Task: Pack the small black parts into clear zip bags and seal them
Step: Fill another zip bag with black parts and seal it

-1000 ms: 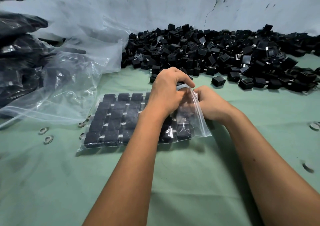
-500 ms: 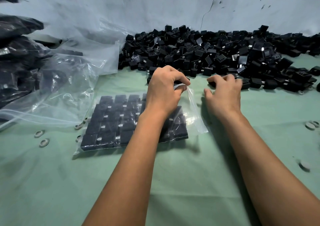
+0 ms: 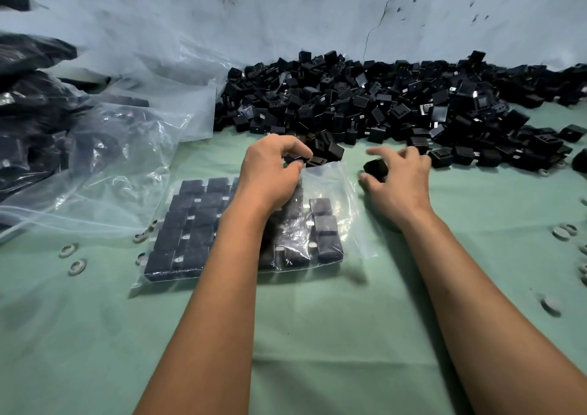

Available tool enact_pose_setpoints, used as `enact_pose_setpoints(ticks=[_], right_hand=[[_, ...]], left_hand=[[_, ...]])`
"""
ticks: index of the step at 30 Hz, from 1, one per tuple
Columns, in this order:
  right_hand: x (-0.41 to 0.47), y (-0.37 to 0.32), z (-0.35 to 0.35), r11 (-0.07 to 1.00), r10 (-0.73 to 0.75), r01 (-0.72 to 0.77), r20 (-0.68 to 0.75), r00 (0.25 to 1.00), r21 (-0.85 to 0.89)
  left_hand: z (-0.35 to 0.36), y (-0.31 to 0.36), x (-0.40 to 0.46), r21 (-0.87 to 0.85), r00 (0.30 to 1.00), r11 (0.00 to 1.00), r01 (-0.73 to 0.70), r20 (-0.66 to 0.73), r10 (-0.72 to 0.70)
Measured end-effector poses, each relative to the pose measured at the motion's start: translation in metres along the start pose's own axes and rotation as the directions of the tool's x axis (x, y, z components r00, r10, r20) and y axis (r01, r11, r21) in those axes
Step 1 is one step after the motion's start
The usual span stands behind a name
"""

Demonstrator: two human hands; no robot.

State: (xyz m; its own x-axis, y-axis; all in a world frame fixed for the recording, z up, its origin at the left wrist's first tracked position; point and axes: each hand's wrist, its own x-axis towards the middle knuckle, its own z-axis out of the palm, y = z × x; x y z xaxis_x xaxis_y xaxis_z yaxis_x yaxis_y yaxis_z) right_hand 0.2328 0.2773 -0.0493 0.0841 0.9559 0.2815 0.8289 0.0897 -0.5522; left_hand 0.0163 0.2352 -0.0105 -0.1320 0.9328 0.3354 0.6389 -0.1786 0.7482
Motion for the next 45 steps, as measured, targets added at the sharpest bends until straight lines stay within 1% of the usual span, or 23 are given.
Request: enact_pose_setpoints(ticks=[1, 3, 5, 7, 9, 11, 13, 16, 18, 20, 23, 25, 27, 31, 34, 36, 39, 42, 45], right_hand=[[0.000, -0.001, -0.001, 1.000, -0.030, 0.030, 0.057, 0.998, 0.005], [0.000, -0.002, -0.001, 0.992, -0.099, 0.091, 0.098, 0.990, 0.082], [0.000, -0.005, -0.002, 0.970, -0.149, 0.125, 0.106, 0.983, 0.210], [-0.001, -0.006, -0.004, 0.936, -0.157, 0.101, 0.141, 0.977, 0.338], [-0.002, -0.006, -0.004, 0.910, -0.150, 0.072, 0.161, 0.976, 0.409], [-0.003, -0.004, -0.006, 0.857, -0.143, 0.023, 0.194, 0.970, 0.515], [-0.004, -0.005, -0.012, 0.779, -0.159, -0.019, 0.227, 0.961, 0.627], [-0.003, -0.005, -0.021, 0.727, -0.264, 0.014, 0.260, 0.929, 0.687], [-0.004, -0.007, -0.023, 0.691, -0.298, -0.020, 0.310, 0.903, 0.723], [-0.005, -0.008, -0.021, 0.682, -0.318, -0.035, 0.339, 0.885, 0.731], [-0.006, -0.008, -0.020, 0.720, -0.347, -0.012, 0.375, 0.860, 0.693], [-0.005, -0.008, -0.020, 0.739, -0.328, -0.021, 0.387, 0.862, 0.673], [-0.005, -0.008, -0.020, 0.755, -0.280, -0.049, 0.390, 0.877, 0.654], [-0.004, -0.006, -0.019, 0.781, -0.275, -0.053, 0.418, 0.866, 0.623], [-0.003, -0.003, -0.019, 0.791, -0.259, -0.067, 0.432, 0.864, 0.608], [-0.004, -0.003, -0.017, 0.778, -0.274, -0.061, 0.425, 0.863, 0.625], [-0.007, -0.008, -0.012, 0.758, -0.326, 0.007, 0.369, 0.870, 0.652], [-0.009, -0.016, -0.007, 0.785, -0.387, 0.150, 0.288, 0.876, 0.601], [-0.010, -0.018, -0.004, 0.796, -0.386, 0.174, 0.264, 0.884, 0.580]], left_hand=[[-0.001, -0.001, 0.000, -0.005, 1.000, 1.000, 0.012, 0.002, -0.012], [-0.002, -0.001, 0.000, -0.031, 0.999, 1.000, -0.005, 0.045, 0.006], [0.001, 0.002, 0.000, -0.052, 0.985, 0.996, -0.068, 0.157, 0.075], [0.008, 0.008, -0.003, -0.023, 0.954, 0.990, -0.140, 0.264, 0.141], [0.016, 0.012, -0.006, 0.013, 0.935, 0.983, -0.186, 0.310, 0.172], [0.020, 0.013, -0.007, 0.048, 0.936, 0.975, -0.216, 0.293, 0.193], [0.020, 0.010, -0.006, 0.073, 0.949, 0.968, -0.238, 0.230, 0.216], [0.017, 0.006, -0.001, 0.129, 0.958, 0.952, -0.279, 0.113, 0.265], [0.016, 0.004, 0.001, 0.142, 0.955, 0.945, -0.296, 0.071, 0.288], [0.015, 0.003, 0.001, 0.142, 0.952, 0.942, -0.304, 0.061, 0.299], [0.016, 0.004, -0.001, 0.129, 0.949, 0.941, -0.313, 0.070, 0.306], [0.018, 0.006, -0.001, 0.121, 0.945, 0.939, -0.323, 0.090, 0.314], [0.020, 0.009, -0.002, 0.113, 0.938, 0.933, -0.341, 0.114, 0.328], [0.020, 0.008, -0.004, 0.125, 0.931, 0.927, -0.353, 0.148, 0.335], [0.018, 0.006, -0.002, 0.139, 0.937, 0.929, -0.344, 0.118, 0.329], [0.017, 0.006, -0.001, 0.139, 0.938, 0.928, -0.345, 0.085, 0.336], [0.018, 0.011, -0.001, 0.118, 0.933, 0.926, -0.359, 0.051, 0.356], [0.020, 0.019, -0.002, 0.088, 0.929, 0.925, -0.370, 0.050, 0.367], [0.021, 0.021, -0.002, 0.078, 0.934, 0.931, -0.357, 0.055, 0.354]])
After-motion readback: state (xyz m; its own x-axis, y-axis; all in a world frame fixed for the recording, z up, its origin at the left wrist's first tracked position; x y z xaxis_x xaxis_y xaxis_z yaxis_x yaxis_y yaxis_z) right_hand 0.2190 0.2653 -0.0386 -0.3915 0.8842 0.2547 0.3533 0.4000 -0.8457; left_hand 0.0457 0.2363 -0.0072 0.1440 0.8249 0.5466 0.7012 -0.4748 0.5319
